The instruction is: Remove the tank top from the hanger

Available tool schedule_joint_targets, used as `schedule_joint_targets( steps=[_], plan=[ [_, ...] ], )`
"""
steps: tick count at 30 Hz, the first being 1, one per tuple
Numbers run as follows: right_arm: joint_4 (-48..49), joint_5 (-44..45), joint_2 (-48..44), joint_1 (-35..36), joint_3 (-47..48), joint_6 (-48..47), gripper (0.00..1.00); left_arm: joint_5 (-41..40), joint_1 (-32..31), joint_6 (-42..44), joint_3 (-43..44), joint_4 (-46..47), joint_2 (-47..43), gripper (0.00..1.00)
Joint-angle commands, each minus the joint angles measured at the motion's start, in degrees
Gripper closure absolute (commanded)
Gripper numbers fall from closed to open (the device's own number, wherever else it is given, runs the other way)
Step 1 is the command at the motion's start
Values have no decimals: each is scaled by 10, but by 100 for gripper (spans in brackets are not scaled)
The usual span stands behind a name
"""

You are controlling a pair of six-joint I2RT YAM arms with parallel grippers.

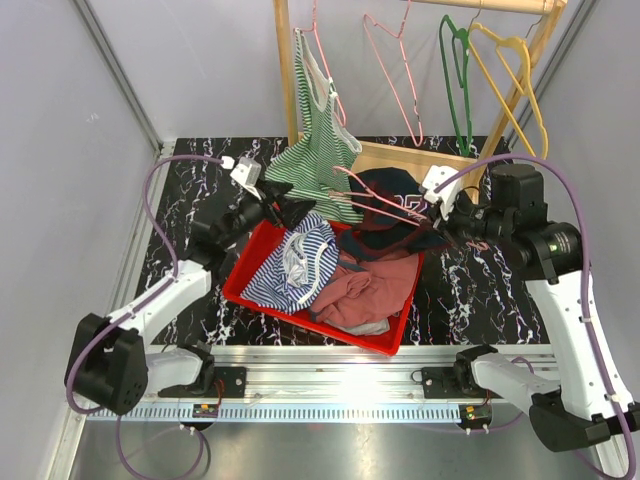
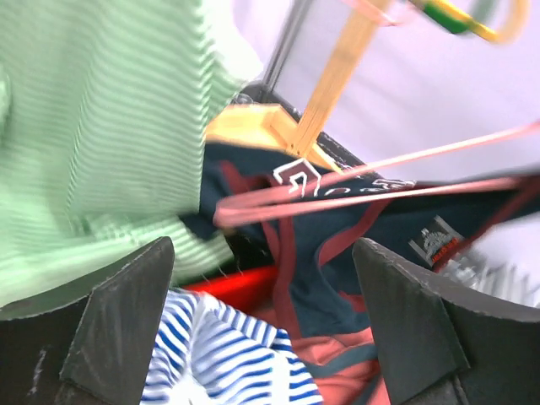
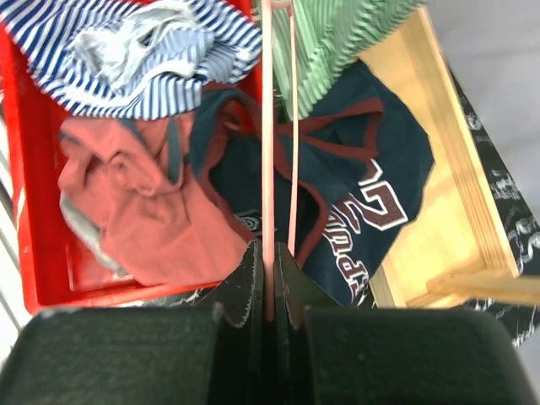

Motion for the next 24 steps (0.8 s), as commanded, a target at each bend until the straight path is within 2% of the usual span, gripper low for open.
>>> schedule_joint_targets(
  steps=[1, 2, 3, 6, 10, 12, 17, 19, 20, 21, 22, 24],
  plan=[
    [-36, -66, 8, -2, 22, -87, 100, 102, -2, 219, 2, 53, -26, 9],
    [-48, -78, 13, -3, 33, -103, 100, 148, -1, 247, 6, 40, -25, 9],
    [-74, -101, 16, -3, 38, -138, 100, 174, -2, 311, 14, 23, -23, 9],
    [-120, -138, 27, -3, 57, -196, 100, 261, -1, 379, 20, -22, -12, 9],
    [-153, -170, 39, -3, 70, -239, 100, 317, -9, 387, 21, 9, 4, 11],
    [-172, -194, 46, -2, 72, -265, 100, 317, -22, 419, 41, -6, 12, 15],
    [-178, -223, 51, -3, 67, -287, 100, 296, -86, 546, 123, -213, 49, 23],
    [-180, -232, 50, -3, 66, -291, 100, 277, -99, 577, 142, -251, 59, 39],
    [-180, -234, 50, -3, 63, -292, 100, 259, -105, 580, 143, -253, 64, 51],
    [-178, -236, 49, -3, 62, -292, 100, 249, -107, 571, 140, -249, 62, 84],
    [-173, -235, 49, -3, 59, -288, 100, 240, -107, 563, 135, -229, 61, 100],
    [-143, -215, 45, -3, 52, -255, 96, 209, -107, 535, 117, -210, 49, 100]
  ],
)
